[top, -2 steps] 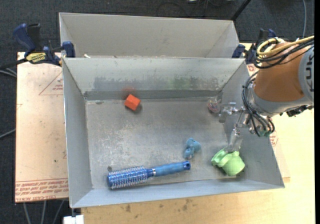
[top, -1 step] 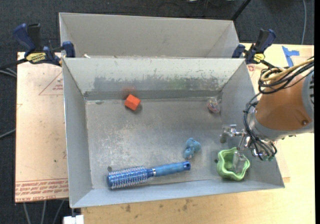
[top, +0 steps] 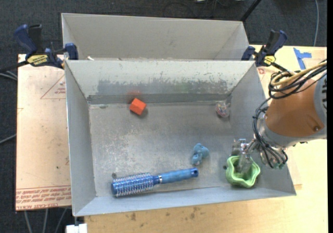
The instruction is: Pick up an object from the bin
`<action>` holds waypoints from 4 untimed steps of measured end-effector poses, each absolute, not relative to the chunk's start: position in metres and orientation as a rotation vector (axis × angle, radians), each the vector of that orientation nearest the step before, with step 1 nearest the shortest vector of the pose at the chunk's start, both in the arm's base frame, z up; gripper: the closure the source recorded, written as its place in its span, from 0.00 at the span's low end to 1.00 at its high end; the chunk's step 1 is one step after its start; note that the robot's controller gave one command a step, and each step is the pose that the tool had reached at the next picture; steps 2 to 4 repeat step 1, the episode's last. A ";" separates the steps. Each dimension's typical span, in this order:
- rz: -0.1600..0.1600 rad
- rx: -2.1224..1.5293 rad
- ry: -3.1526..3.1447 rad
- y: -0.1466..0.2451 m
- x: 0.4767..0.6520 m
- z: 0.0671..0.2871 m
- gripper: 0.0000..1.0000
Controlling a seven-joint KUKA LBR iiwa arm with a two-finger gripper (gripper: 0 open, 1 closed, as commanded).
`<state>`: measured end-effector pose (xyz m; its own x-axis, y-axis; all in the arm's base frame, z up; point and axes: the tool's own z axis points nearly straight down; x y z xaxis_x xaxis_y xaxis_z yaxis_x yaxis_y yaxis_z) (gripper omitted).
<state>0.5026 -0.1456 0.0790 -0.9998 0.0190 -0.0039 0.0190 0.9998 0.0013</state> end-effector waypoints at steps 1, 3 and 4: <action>-0.003 -0.029 3.129 -0.117 0.564 0.262 1.00; -0.003 -0.029 3.129 -0.117 0.564 0.262 1.00; -0.003 -0.029 3.129 -0.117 0.564 0.262 1.00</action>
Offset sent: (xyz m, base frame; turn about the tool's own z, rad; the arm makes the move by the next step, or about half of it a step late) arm 0.0583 0.0282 0.1789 -0.0343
